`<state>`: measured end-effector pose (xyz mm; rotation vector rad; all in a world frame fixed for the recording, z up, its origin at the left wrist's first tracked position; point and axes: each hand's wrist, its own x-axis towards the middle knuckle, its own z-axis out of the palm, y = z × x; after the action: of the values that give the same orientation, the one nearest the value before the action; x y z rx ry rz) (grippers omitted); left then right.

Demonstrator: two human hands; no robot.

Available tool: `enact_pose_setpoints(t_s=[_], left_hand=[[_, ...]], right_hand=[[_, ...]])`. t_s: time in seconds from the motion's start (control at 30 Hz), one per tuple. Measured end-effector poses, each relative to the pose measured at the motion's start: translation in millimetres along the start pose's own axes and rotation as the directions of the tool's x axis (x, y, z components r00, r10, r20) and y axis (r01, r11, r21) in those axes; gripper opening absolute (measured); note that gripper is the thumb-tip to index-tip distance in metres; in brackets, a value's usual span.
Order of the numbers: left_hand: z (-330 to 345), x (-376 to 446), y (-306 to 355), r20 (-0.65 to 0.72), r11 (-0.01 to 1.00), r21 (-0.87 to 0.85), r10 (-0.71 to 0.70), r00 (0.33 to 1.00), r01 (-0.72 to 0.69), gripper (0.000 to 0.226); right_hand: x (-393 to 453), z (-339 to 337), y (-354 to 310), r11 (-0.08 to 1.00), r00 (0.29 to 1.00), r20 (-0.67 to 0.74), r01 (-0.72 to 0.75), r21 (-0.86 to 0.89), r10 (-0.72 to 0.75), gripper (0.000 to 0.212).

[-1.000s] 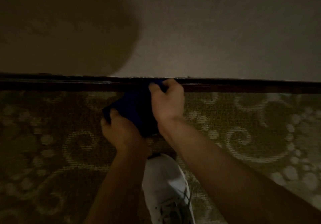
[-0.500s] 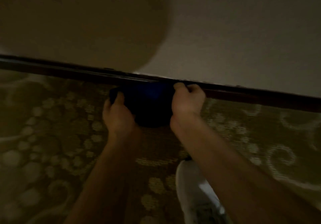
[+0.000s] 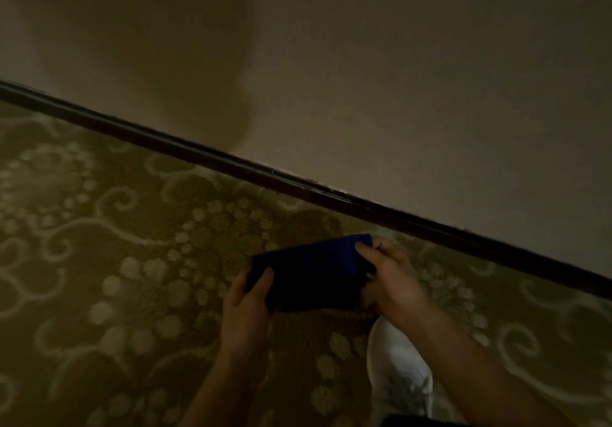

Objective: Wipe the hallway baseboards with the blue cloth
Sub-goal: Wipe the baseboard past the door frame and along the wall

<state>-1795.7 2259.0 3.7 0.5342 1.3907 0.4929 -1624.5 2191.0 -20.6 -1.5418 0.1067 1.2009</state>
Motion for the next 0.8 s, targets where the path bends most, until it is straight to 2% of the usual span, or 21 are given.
enact_pose_setpoints(t_s=[0.1, 0.17, 0.27, 0.37, 0.43, 0.53, 0.63, 0.8], left_hand=[[-16.7, -11.7, 2.6, -0.011, 0.999, -0.040, -0.026, 1.000, 0.026, 0.030], [-21.3, 4.1, 15.1, -0.007, 0.998, -0.057, 0.026, 1.000, -0.027, 0.020], [-14.8, 45.4, 38.3, 0.031, 0.977, 0.005, 0.213, 0.977, -0.213, 0.018], [-5.7, 88.5, 57.5, 0.077, 0.939, 0.062, 0.333, 0.940, -0.338, 0.016], [1.3, 116.0, 64.3, 0.101, 0.939, 0.094, 0.322, 0.941, -0.331, 0.014], [16.5, 151.3, 61.4, 0.096, 0.966, 0.111, 0.224, 0.970, -0.234, 0.012], [41.1, 167.7, 57.4, 0.024, 0.977, 0.039, 0.211, 0.977, -0.212, 0.016], [75.2, 180.4, 60.6, -0.140, 0.961, -0.005, 0.274, 0.952, -0.277, 0.019]], right_hand=[[-8.9, 20.3, -5.0, 0.997, 0.999, 0.013, 0.050, -0.059, -0.050, 0.020], [0.7, 34.0, -1.4, 0.994, 0.995, 0.031, 0.092, -0.054, -0.090, 0.016], [28.6, 50.9, 12.7, 0.985, 0.990, 0.001, 0.140, 0.105, -0.140, 0.018], [55.2, 77.4, 30.9, 0.940, 0.982, -0.119, 0.177, 0.293, -0.148, 0.020], [69.5, 90.4, 45.2, 0.935, 0.958, -0.236, 0.226, 0.273, -0.163, 0.012], [87.6, 97.4, 60.0, 0.949, 0.917, -0.369, 0.239, 0.204, -0.152, 0.008], [108.2, 101.9, 49.3, 0.966, 0.913, -0.384, 0.207, 0.154, -0.135, 0.013], [123.6, 108.9, 30.6, 0.966, 0.896, -0.433, 0.193, 0.174, -0.101, 0.015]])
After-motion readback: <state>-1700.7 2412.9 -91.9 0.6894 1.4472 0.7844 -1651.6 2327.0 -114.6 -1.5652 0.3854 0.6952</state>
